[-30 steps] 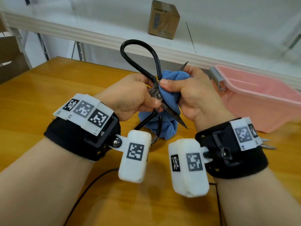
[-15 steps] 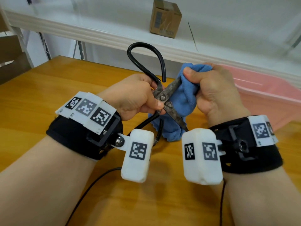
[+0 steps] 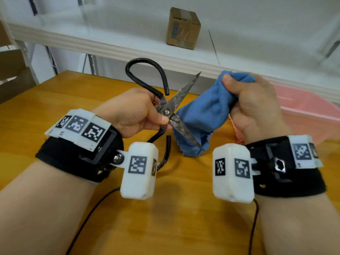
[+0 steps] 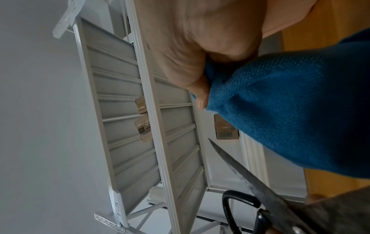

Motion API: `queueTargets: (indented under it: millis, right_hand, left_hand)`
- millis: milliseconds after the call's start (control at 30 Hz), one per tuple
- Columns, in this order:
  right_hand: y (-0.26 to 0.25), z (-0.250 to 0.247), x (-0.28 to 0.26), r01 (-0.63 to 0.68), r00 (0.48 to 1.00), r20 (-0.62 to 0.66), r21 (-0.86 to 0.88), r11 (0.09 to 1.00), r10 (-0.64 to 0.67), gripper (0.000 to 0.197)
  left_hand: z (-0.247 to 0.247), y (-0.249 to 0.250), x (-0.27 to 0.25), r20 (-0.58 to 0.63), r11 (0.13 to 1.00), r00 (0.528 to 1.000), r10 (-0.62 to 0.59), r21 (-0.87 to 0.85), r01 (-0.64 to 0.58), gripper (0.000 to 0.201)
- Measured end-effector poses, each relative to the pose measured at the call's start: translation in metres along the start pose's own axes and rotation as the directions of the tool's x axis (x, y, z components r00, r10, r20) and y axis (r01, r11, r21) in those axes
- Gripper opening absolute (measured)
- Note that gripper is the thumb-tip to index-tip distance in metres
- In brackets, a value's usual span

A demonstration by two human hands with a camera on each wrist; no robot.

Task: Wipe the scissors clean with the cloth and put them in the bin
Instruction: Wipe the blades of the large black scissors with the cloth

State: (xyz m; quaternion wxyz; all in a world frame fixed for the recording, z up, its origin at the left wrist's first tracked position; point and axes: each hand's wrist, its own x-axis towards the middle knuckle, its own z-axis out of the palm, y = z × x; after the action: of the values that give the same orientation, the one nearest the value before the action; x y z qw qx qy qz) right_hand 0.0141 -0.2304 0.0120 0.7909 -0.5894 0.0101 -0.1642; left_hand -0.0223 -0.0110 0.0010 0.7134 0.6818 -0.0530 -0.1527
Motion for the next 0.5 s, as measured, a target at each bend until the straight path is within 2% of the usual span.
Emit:
queueTargets:
  millis: [133, 233, 300, 367, 433, 500]
  right_hand:
    - [-0.005, 0.001, -0.004, 0.011, 1.000, 0.016, -0.042, 0.999, -0.011, 0.039]
    - [-0.010, 0.008, -0.015, 0.020, 0.987, 0.163, -0.186, 0.982, 0.011, 0.029]
    - [-0.010, 0.018, -0.024, 0.037, 0.956, 0.286, -0.311, 0.950, 0.056, 0.028]
    - [-0.006, 0.026, -0.031, 0.056, 0.929, 0.358, -0.382, 0.922, 0.092, 0.029]
    - [-0.003, 0.030, -0.032, 0.066, 0.934, 0.351, -0.368, 0.927, 0.073, 0.029]
    - [-0.002, 0.030, -0.029, 0.040, 0.962, 0.271, -0.283, 0.958, 0.040, 0.027]
  left_hand:
    - [-0.003, 0.004, -0.001, -0.044, 0.999, 0.999, 0.013, -0.048, -0.015, 0.026]
    - [-0.005, 0.006, -0.001, -0.091, 0.997, 0.996, 0.026, -0.069, -0.032, 0.027]
    - [-0.005, 0.007, -0.001, -0.107, 0.996, 0.994, 0.035, -0.074, -0.043, 0.028]
    - [-0.005, 0.008, -0.002, -0.108, 0.995, 0.993, 0.044, -0.079, -0.052, 0.028]
    - [-0.006, 0.010, -0.003, -0.102, 0.994, 0.994, 0.043, -0.098, -0.053, 0.028]
    - [-0.007, 0.011, -0.004, -0.099, 0.991, 0.994, 0.044, -0.118, -0.055, 0.028]
